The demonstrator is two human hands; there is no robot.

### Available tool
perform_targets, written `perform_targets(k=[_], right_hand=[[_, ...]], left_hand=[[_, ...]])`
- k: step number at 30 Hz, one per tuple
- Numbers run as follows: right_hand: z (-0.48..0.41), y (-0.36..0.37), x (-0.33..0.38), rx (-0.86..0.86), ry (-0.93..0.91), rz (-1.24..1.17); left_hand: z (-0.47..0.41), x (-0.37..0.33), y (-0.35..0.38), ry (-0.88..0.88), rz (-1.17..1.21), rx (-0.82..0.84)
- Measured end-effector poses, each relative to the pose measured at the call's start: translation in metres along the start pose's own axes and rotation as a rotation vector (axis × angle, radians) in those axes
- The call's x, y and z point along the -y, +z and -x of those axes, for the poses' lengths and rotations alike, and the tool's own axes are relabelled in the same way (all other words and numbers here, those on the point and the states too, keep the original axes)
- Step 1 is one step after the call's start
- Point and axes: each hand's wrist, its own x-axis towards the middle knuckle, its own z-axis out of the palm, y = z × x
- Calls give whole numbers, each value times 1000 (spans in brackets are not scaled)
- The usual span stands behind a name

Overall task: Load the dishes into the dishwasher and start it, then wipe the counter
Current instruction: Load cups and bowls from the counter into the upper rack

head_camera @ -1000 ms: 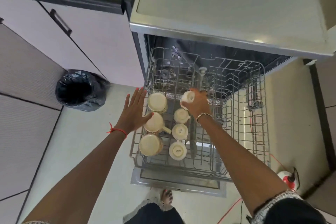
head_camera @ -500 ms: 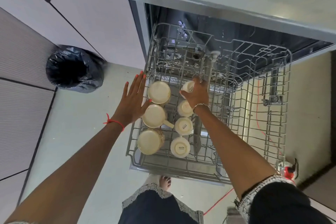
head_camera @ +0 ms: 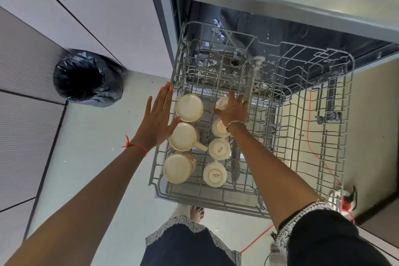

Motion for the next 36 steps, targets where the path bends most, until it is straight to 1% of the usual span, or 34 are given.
perform_targets(k=[3,6,11,14,17,23,25,29,36], right_hand=[[-1,1,-3,31,-4,-30],[-1,0,-7,36,-3,-111],[5,-9,-15,-13,36,-273],[14,-19,-21,-22,33,-260],[27,-33,-24,-17,18,-195],[77,-59,-13,7,-160,-28],[101,-66,-5,31,-260,37],[150,-83,18,103,-388,89],[231,-107,76,170,-614,240]], left_hand=[[0,1,1,-5,1,0],[0,1,1,-12,-1,2],[0,0,-2,-11,-17,20],[1,-2,-8,-9,-27,29],[6,-6,-19,-5,-44,32],[34,-19,-52,40,-115,-29],[51,-24,-66,35,-139,-51],[94,-31,-94,29,-154,-90],[181,-22,-136,-71,-233,-104]])
